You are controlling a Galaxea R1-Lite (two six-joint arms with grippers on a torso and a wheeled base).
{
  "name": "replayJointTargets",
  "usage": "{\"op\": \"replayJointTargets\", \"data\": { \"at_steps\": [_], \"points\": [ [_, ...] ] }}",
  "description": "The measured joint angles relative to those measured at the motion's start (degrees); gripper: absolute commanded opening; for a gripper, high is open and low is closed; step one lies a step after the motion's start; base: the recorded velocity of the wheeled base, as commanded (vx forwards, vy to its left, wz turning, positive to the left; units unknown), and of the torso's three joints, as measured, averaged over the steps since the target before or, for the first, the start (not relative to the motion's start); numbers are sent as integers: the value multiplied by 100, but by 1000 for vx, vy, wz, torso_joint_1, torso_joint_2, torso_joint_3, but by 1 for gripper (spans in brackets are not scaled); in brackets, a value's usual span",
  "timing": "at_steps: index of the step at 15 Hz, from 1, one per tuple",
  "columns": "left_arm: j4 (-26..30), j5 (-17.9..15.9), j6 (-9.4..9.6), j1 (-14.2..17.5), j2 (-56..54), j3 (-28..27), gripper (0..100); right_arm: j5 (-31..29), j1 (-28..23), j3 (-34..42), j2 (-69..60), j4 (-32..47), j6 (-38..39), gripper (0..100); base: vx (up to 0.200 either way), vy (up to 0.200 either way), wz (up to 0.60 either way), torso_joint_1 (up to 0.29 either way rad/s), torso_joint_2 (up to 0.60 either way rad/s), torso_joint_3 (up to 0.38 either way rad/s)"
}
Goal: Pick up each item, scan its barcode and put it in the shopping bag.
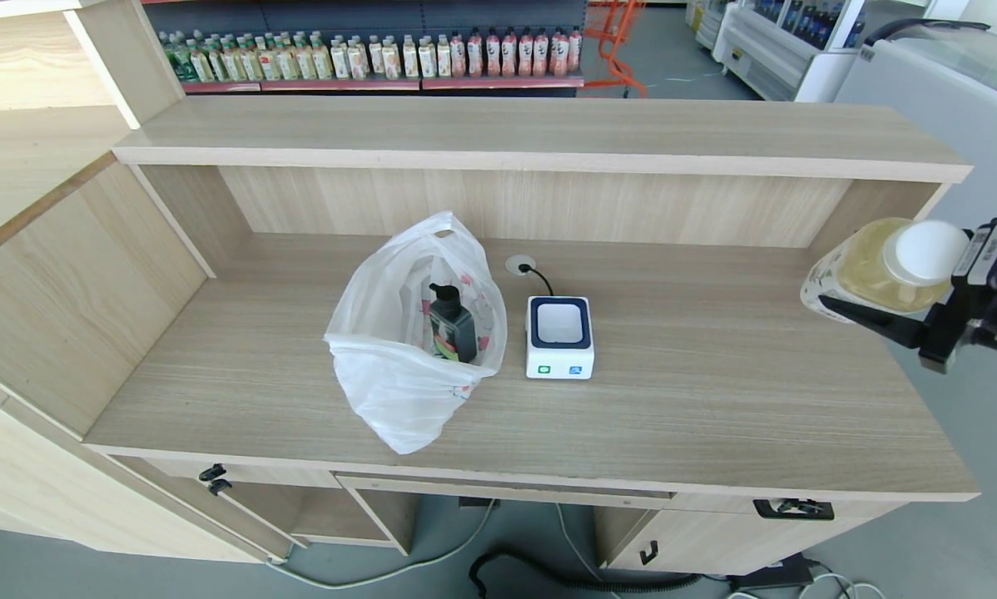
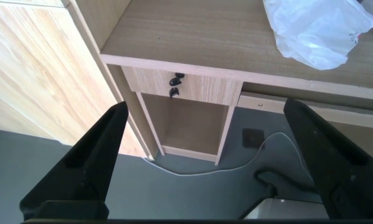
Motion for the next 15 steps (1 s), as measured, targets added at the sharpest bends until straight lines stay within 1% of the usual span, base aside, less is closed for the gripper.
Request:
{"op": "replayJointTargets", "data": {
  "at_steps": [2,5,8,11,14,15],
  "points": [
    [0,0,5,1,0,0,100,9,-22,24,26,2,0,0,0,0,0,0,0,0],
    [0,-5,38,6,0,0,100,44,7,6,138,7,5,0,200,0,0,-4,4,2],
    [2,-5,40,1,0,0,100,66,90,-13,273,-2,38,0,0,0,0,0,0,0],
    [2,-5,40,1,0,0,100,93,389,-11,391,-6,402,0,0,0,0,0,0,0],
    [2,0,18,4,0,0,100,106,629,-35,463,13,477,0,0,200,0,-9,4,4],
    [2,0,22,9,0,0,100,207,688,-55,480,-17,486,0,0,200,0,12,2,2]
  ]
}}
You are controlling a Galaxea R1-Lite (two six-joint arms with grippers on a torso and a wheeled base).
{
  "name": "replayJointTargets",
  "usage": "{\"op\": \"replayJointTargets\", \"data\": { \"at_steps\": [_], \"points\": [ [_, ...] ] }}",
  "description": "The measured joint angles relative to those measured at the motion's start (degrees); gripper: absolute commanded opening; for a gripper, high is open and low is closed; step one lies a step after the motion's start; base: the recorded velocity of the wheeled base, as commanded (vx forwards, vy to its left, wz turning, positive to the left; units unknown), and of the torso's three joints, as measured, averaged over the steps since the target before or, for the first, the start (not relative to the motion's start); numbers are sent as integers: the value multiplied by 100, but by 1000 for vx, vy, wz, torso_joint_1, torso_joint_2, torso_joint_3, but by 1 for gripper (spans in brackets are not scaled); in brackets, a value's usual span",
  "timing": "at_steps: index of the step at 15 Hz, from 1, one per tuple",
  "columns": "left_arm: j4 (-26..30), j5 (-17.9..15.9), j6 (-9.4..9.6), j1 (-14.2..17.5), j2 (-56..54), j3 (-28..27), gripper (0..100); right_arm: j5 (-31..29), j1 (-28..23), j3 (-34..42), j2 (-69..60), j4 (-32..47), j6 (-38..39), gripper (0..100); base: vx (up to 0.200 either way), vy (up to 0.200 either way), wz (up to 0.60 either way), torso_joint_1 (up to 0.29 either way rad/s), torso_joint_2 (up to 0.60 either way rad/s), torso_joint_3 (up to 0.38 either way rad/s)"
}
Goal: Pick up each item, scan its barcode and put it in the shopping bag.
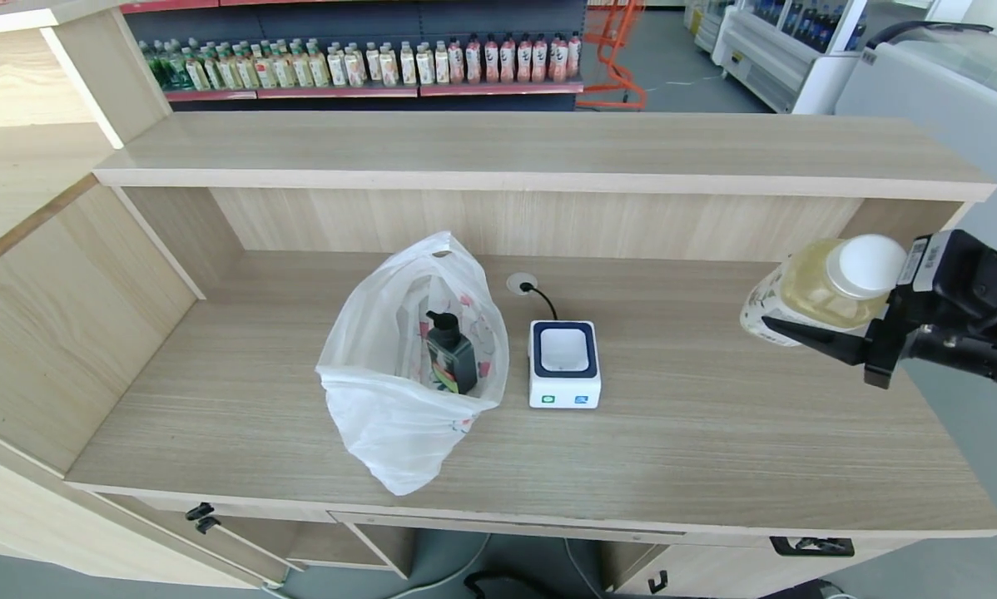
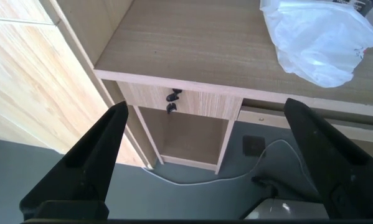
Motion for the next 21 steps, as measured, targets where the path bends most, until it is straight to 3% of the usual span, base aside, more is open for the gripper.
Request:
{"op": "replayJointTargets", "data": {
  "at_steps": [6,15,21],
  "points": [
    [0,-5,16,2,0,0,100,325,122,-122,230,4,37,0,200,167,0,3,0,5],
    [2,-2,16,-7,0,0,100,873,59,-41,791,13,-40,0,0,0,0,0,0,0],
    [2,0,11,-5,0,0,100,1186,-99,-6,1295,11,-834,0,0,0,0,0,0,0]
  ]
}}
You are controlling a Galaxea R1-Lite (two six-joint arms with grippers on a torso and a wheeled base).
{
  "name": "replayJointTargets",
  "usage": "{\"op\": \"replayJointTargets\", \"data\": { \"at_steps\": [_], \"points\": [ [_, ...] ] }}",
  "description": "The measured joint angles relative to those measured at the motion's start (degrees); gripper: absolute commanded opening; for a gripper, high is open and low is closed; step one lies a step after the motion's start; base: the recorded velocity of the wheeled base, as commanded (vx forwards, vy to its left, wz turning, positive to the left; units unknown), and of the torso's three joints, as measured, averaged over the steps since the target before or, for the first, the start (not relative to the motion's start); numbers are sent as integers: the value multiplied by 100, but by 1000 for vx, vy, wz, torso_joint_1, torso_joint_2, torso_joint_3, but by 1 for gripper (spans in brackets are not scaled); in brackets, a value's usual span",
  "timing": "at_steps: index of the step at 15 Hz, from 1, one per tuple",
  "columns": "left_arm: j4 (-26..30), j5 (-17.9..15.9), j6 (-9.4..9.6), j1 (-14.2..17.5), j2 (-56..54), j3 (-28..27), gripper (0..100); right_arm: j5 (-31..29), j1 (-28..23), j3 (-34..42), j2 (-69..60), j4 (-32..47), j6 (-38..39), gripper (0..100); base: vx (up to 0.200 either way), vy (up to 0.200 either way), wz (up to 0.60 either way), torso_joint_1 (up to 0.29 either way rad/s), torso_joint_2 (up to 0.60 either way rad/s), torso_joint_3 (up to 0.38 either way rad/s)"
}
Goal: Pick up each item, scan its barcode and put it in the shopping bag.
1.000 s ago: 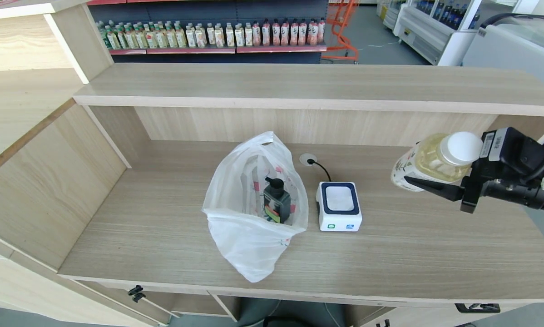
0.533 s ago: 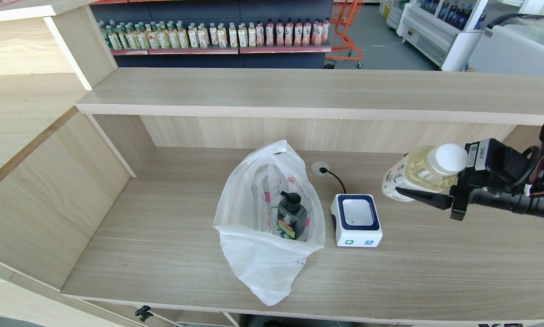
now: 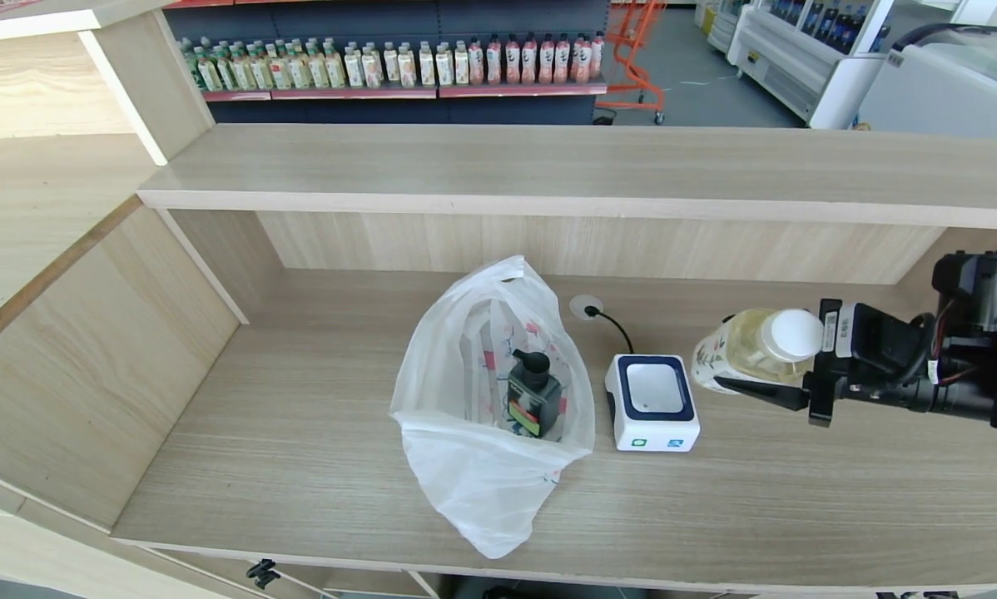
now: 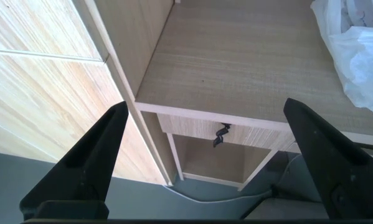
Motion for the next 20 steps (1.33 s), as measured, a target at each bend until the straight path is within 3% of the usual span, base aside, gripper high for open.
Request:
{"op": "replayJointTargets", "data": {
  "at_steps": [12,20],
  "points": [
    [0,-2,0,0,0,0,100,158,0,-228,968,-596,-235,0,0,0,0,0,0,0],
    [0,-2,0,-2,0,0,100,158,372,-664,1285,-613,-104,0,0,0,0,0,0,0]
  ]
}}
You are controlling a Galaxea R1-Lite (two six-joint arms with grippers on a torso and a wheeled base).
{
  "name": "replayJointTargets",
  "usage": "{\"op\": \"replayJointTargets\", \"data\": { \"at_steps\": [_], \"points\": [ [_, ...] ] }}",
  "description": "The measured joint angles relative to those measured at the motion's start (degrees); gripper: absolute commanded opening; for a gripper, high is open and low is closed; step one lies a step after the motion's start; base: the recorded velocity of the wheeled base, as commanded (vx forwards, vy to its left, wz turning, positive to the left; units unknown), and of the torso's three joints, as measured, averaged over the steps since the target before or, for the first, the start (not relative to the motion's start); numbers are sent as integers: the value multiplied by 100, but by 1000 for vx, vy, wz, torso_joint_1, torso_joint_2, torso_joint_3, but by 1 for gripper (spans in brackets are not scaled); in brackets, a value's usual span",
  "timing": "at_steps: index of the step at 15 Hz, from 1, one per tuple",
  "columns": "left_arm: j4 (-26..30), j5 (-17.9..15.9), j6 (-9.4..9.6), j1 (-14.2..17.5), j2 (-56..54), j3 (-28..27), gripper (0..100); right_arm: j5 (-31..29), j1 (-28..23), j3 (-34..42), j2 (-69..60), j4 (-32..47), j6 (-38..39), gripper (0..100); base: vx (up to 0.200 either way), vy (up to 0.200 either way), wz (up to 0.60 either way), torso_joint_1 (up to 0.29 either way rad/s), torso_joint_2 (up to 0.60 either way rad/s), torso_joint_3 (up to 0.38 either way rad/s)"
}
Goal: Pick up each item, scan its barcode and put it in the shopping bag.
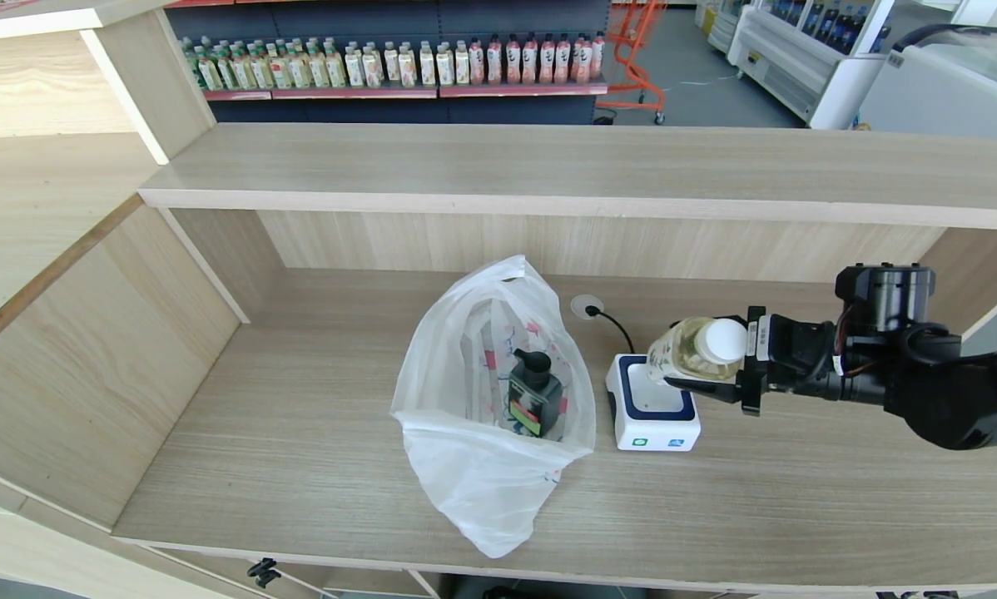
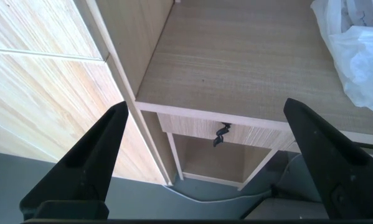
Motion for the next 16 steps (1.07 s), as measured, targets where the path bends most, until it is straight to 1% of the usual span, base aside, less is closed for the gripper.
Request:
{"op": "replayJointTargets", "data": {
  "at_steps": [7,9,10,11,12,13,15,16],
  "points": [
    [-2,2,0,0,0,0,100,-6,49,-29,236,-266,5,0,0,0,0,0,0,0],
    [0,2,-2,0,0,0,100,-24,60,-73,212,-244,158,0,0,0,0,0,0,0],
    [0,0,0,0,0,0,100,-39,83,-112,146,-221,366,0,0,0,0,0,0,0],
    [0,0,0,0,0,0,100,-60,134,-168,13,-194,798,0,0,0,0,0,0,0],
    [0,2,-2,0,0,0,100,-85,204,-267,-173,-222,1396,0,0,0,0,0,0,0],
    [0,2,-6,0,0,0,100,-268,286,-383,-400,-240,2165,0,0,0,0,0,0,0],
    [0,7,-15,2,0,0,100,-901,449,-569,-766,-235,3322,0,0,0,0,0,0,0],
    [-2,5,-22,2,0,0,100,-1393,568,-622,-907,-229,3862,0,0,200,0,2,2,-2]
  ]
}}
